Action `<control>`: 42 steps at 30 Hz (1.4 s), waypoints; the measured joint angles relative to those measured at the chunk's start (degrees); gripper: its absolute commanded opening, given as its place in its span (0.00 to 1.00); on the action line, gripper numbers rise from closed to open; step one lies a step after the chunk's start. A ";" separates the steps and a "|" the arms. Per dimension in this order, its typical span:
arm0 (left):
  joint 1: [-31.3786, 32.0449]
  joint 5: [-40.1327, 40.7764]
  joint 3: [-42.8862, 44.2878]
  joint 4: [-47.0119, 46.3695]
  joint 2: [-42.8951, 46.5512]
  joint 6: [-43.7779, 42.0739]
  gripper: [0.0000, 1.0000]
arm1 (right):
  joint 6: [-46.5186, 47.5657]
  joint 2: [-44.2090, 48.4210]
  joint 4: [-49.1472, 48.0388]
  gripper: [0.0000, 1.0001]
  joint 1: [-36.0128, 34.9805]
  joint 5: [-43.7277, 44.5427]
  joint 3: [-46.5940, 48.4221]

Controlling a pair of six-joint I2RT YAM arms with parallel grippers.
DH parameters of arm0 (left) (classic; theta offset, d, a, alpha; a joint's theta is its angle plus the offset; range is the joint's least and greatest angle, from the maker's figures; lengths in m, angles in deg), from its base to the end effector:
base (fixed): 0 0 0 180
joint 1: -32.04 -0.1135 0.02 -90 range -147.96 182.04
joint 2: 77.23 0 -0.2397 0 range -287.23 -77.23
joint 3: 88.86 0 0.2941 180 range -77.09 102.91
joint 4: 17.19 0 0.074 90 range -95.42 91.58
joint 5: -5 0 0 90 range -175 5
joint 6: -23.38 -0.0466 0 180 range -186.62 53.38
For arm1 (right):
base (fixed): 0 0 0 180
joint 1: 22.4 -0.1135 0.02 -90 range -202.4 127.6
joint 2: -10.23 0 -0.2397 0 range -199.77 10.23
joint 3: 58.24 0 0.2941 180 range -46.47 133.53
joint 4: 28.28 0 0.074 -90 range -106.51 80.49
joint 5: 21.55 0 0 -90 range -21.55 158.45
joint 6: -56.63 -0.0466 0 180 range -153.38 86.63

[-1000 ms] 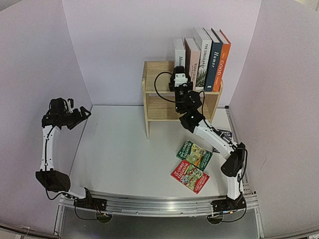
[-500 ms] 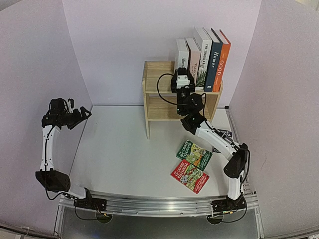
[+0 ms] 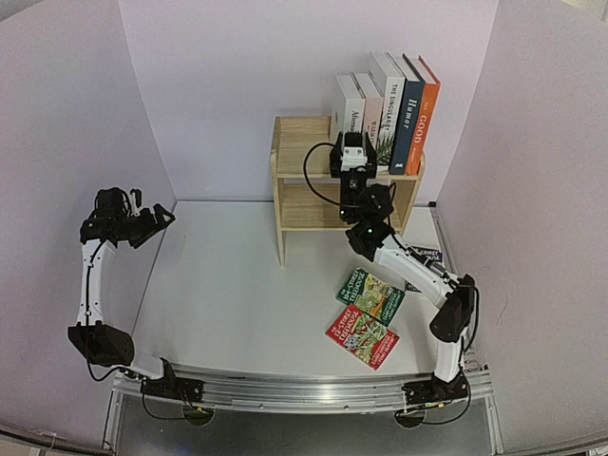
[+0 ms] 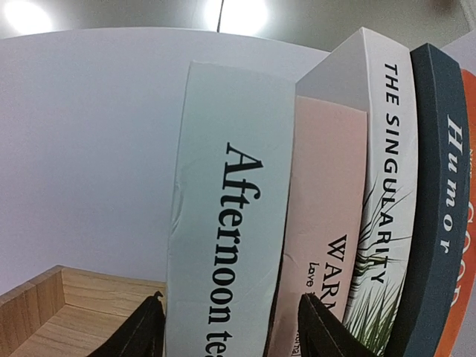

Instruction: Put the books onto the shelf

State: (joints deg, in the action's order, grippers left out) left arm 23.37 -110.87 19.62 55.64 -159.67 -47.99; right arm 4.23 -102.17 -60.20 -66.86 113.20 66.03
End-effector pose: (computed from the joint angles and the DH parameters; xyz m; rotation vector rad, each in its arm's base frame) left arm 0.3314 0.0300 0.3957 -0.3482 2.3432 -0.6209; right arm 0.3630 0.3103 0.4697 0.0544 1.0577 -0.2063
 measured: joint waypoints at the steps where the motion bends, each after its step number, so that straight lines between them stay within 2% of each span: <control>1: 0.00 -0.02 0.00 0.00 0.00 0.00 1.00 | 0.49 0.00 -0.38 0.60 -0.21 0.03 -0.03; 17: 0.00 -0.15 -0.85 0.02 0.00 0.00 1.00 | 5.95 0.13 -7.05 0.60 -2.56 1.80 -2.64; 21: 0.04 -0.19 -0.85 0.04 0.00 0.00 1.00 | 10.05 0.13 -9.64 0.55 -4.36 2.04 -3.18; 27: 0.11 -0.58 -0.85 0.02 0.00 0.00 1.00 | 14.45 0.04 -12.51 0.52 -6.54 2.63 -3.09; 42: 0.44 -0.99 -0.85 0.04 0.00 0.00 1.00 | 16.76 -7.39 -13.45 0.44 -4.37 4.71 4.20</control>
State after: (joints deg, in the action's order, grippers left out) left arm 23.81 -111.87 18.76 55.68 -159.67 -47.99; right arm 20.98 -109.56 -73.65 -71.23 117.91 70.23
